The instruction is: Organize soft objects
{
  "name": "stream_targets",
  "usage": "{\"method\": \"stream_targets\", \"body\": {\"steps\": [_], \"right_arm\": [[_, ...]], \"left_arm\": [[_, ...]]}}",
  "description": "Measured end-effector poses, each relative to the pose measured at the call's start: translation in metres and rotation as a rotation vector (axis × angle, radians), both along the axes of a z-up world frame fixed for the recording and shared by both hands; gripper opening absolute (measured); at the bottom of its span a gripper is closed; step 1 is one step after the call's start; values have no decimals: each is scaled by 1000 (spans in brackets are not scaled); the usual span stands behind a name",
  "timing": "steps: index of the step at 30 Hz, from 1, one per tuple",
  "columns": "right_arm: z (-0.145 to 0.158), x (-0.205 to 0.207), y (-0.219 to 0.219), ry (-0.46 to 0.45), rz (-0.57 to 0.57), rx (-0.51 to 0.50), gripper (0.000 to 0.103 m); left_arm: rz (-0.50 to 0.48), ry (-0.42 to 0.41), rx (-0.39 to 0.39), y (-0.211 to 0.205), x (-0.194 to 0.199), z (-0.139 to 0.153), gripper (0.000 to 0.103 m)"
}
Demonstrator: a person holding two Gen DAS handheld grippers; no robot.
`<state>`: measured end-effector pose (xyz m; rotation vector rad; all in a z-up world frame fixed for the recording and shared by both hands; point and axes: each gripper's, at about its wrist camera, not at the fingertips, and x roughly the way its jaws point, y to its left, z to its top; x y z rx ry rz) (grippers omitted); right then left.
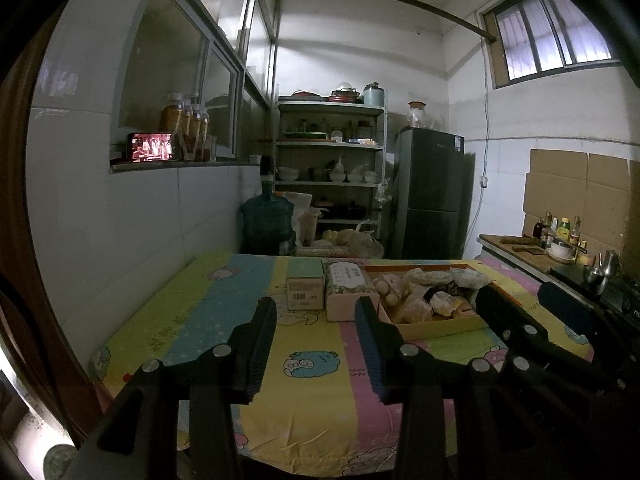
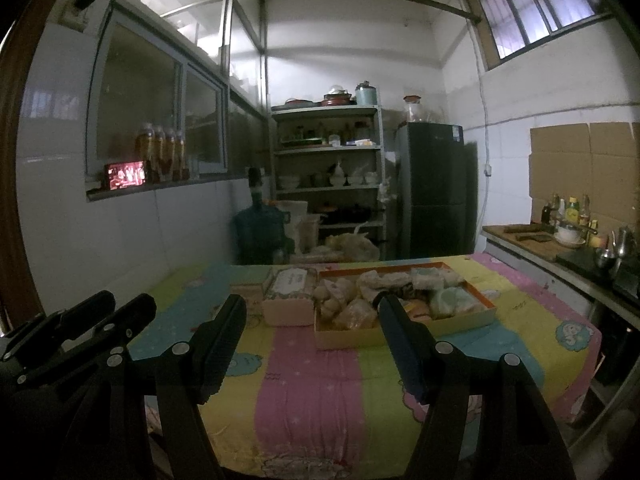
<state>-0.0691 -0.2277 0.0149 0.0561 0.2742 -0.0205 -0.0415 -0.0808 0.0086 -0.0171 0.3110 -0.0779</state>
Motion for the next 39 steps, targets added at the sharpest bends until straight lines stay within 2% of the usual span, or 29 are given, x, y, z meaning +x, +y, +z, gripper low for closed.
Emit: {"method": "stream_targets", "body": {"steps": [39], "right_arm": [[6,-4,2,-7,-4,-2,71]], "left_arm": [[0,-1,-2,0,-1,-1,42]]}}
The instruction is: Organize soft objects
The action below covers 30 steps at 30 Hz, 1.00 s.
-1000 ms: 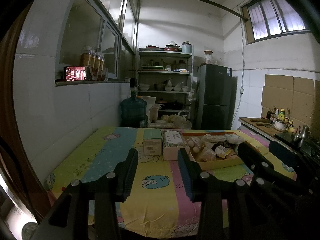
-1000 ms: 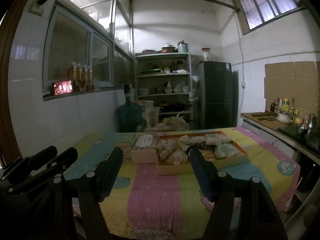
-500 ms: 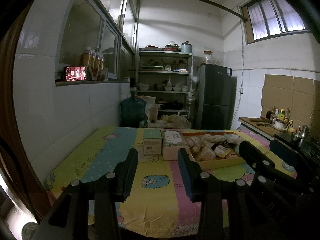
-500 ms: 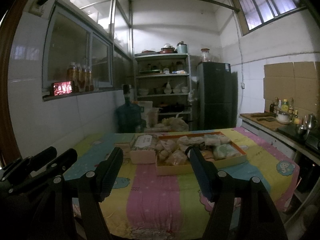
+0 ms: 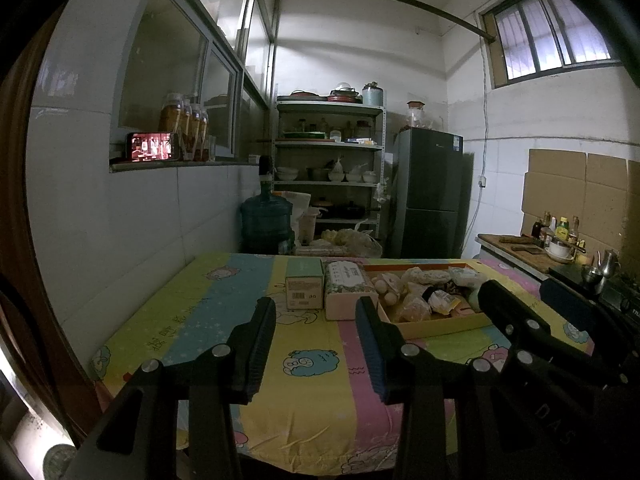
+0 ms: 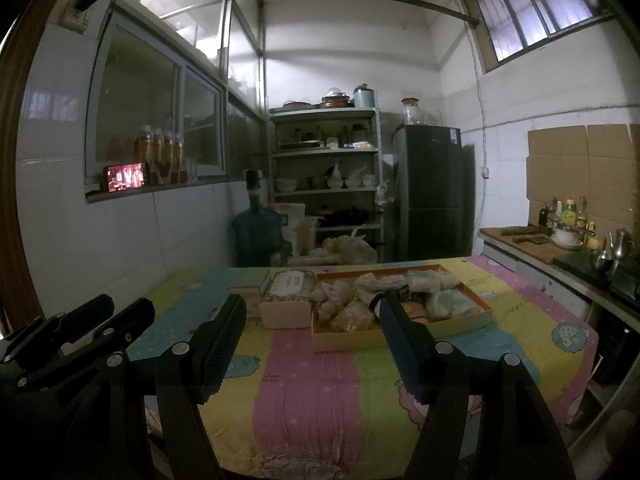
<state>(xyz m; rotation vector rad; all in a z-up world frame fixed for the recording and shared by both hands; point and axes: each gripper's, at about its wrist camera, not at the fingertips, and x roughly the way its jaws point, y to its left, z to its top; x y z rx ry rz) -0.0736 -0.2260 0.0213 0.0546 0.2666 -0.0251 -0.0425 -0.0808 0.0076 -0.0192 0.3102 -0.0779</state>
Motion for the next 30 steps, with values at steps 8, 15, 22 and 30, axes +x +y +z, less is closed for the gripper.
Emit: {"method": "stream_targets", "body": {"steps": [8,15,22,30], "right_arm": [[-1,0,0,0,0,1,71],[0,0,1,-2,-1,0,71],[-1,0,0,-2,0,-2,71],[-1,-1,1,-3,-1,-2,71]], "left_arm": [[0,-1,0,0,0,0,44],[0,0,0,0,-1,0,44],[0,-1,-1,0,-1,0,44],[0,-1,-1,1,-1,0,44]]}}
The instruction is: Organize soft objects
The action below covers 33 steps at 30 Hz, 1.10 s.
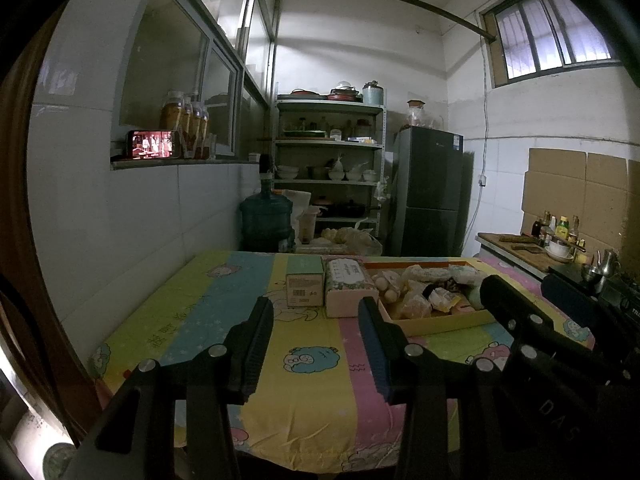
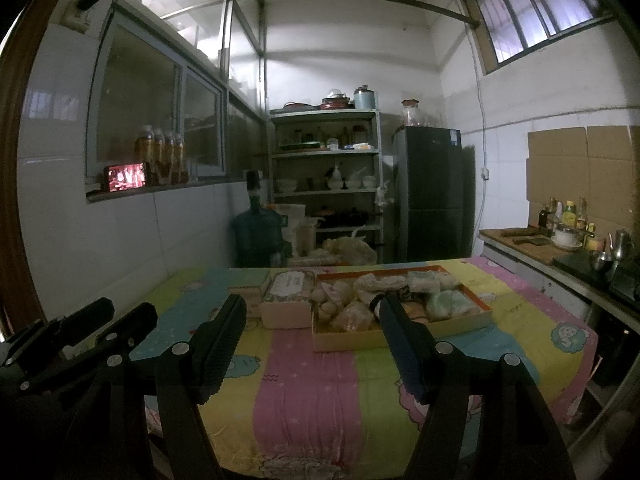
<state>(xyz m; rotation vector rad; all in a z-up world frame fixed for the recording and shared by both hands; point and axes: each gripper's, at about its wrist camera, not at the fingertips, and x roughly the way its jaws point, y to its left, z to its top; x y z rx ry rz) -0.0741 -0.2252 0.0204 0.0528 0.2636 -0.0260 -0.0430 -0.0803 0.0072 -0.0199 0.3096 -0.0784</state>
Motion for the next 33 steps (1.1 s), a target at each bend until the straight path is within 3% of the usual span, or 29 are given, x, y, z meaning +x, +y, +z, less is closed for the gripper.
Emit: {"method": "stream_targets", "body": {"steps": [33], "right_arm": [[-2,-1,0,-5,0,-1,71]], "left_arm": [[0,0,0,-1,0,0,44]]}}
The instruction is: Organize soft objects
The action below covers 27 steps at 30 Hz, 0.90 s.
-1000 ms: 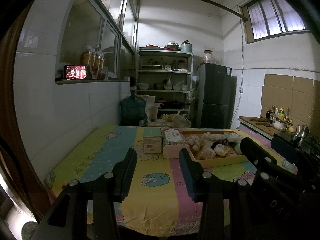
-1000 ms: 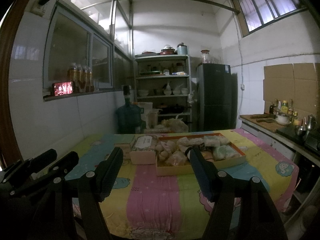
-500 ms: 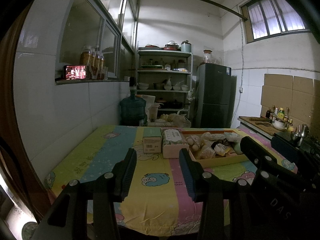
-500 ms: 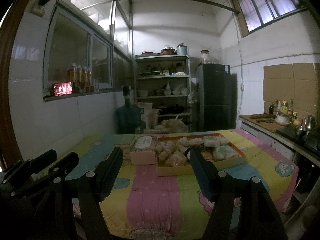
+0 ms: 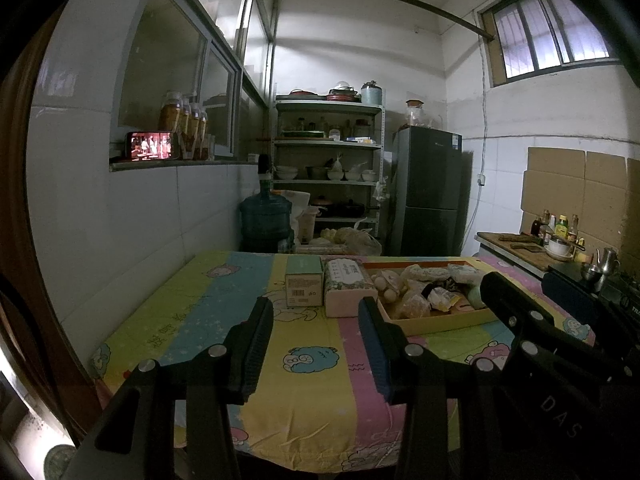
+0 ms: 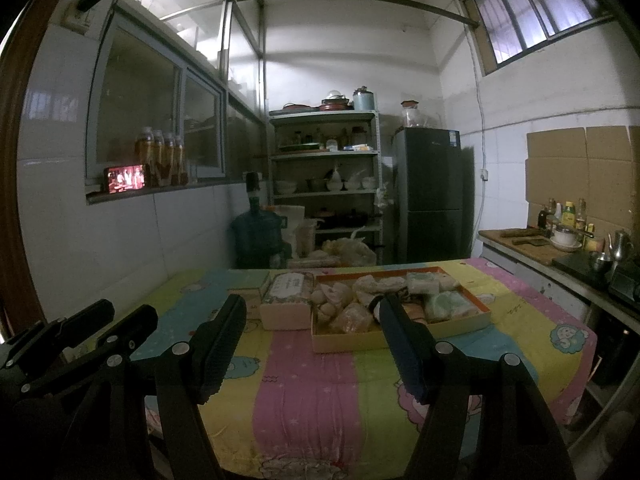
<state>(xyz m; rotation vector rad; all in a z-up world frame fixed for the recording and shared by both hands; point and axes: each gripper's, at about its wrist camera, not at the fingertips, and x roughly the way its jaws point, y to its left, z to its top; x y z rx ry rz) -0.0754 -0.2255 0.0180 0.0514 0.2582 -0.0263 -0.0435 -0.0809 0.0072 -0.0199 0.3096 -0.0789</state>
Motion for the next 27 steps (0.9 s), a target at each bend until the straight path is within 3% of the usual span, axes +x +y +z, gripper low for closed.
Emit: {"method": "stream_targets", "body": {"steps": [24,27], "right_arm": [[-1,0,-1,-1,0,-1,71],[-2,0,-2,-2,-2,0,71]], "left_arm": [[-4,-4,2,-1,-1,0,44],[8,-12,3,-1,-3,1,50]]}}
